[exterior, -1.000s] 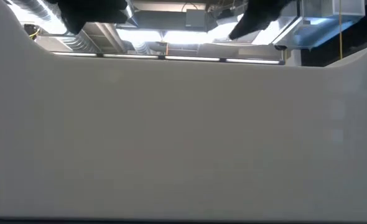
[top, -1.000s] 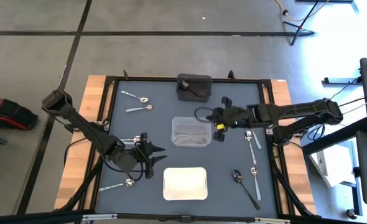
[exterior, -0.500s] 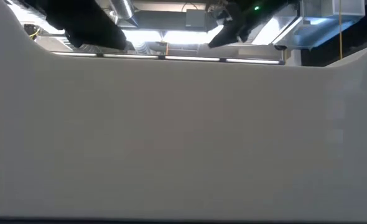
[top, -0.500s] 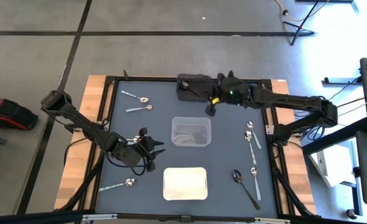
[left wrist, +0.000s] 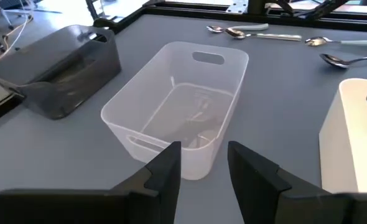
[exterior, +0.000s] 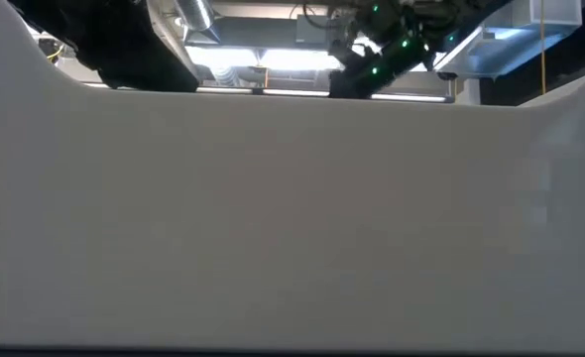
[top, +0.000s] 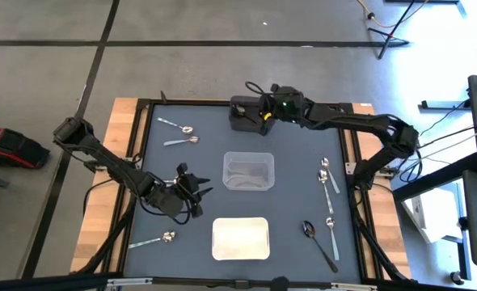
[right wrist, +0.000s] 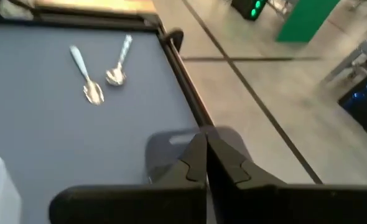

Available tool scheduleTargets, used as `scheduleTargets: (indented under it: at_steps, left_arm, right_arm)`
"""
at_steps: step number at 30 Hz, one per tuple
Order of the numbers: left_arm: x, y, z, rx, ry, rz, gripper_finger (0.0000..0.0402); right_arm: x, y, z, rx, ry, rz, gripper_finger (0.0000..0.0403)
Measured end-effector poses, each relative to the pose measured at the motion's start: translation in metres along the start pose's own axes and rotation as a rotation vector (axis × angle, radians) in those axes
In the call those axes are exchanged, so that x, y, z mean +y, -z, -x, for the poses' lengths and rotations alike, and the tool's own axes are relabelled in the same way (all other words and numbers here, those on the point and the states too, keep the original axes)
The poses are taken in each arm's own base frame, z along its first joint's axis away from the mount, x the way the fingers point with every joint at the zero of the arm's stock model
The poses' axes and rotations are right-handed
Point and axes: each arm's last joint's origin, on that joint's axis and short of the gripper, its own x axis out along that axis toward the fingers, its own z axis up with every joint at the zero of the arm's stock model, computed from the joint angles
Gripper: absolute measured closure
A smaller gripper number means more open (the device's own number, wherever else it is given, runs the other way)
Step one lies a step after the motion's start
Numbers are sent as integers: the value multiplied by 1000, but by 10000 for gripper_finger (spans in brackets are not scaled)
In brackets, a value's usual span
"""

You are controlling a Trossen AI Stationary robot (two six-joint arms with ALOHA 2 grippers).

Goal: Sort silverware by color (type)
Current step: Put the black spoon into the black bin

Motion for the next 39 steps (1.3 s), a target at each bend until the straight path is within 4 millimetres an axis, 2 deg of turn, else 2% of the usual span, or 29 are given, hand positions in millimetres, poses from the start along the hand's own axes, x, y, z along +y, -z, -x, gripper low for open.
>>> scheduleTargets:
  at_steps: [3, 6, 9, 16, 21, 25, 28, 33, 36, 39]
  left_arm:
    - [0, 0, 0, 0, 1, 1, 276]
    - [-1, 0, 1, 7, 14, 7, 276]
    - [-2, 1, 1, 17, 33, 17, 276]
    - [-2, 2, 1, 32, 51, 10, 276]
    - [-3, 2, 1, 45, 71, 9, 276]
    - [-3, 3, 2, 58, 94, 9, 276]
    - [-3, 3, 2, 59, 95, 9, 276]
    - [-4, 3, 2, 59, 95, 9, 276]
    - [-4, 3, 2, 59, 95, 15, 276]
    - [-4, 3, 2, 60, 97, 18, 276]
  right_arm:
    - [-4, 9, -4, 60, 11, -14, 402]
    - [10, 13, 12, 202, -60, -39, 402]
    - [42, 4, 42, 298, -143, -21, 402]
    - [130, 17, 107, 638, -264, -26, 402]
    - [181, 32, 152, 821, -254, -132, 402]
    - [215, 52, 180, 926, -300, -244, 399]
    - [234, 68, 196, 982, -310, -352, 373]
    - [262, 94, 214, 1025, -385, -508, 299]
    - [272, 112, 221, 1078, -403, -581, 266]
    - [276, 128, 228, 1119, -375, -643, 252]
